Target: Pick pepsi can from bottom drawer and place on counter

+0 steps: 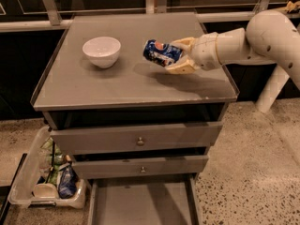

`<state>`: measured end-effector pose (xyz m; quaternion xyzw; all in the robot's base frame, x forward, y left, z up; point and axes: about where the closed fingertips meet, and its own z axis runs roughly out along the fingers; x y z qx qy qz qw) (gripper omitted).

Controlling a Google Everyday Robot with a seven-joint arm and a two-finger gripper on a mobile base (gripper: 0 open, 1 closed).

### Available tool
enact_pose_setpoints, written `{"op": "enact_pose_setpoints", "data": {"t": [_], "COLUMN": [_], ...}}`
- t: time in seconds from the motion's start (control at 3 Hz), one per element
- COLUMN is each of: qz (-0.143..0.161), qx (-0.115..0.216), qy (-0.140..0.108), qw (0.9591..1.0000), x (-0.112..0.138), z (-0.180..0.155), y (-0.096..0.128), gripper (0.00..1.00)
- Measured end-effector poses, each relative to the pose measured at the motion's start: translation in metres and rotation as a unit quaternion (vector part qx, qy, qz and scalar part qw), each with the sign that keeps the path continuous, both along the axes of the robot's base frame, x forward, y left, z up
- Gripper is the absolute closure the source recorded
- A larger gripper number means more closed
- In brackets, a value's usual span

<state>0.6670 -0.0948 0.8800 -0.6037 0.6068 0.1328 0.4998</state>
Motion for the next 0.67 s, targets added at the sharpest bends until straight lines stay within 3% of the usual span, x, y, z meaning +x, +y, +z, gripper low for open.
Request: {"op": "enact_pose_setpoints", "data": {"t": [0.33, 0.67], "qz": [-0.006, -0.017], "qx": [0.002, -0.003], "qy": [0.027, 0.044], "qw": [0.9996, 0.9989], "x": [0.0022, 0.0029], "z": [-0.0089, -0.0166], "y": [-0.003, -0.0085], "gripper": [1.0, 0.82]}}
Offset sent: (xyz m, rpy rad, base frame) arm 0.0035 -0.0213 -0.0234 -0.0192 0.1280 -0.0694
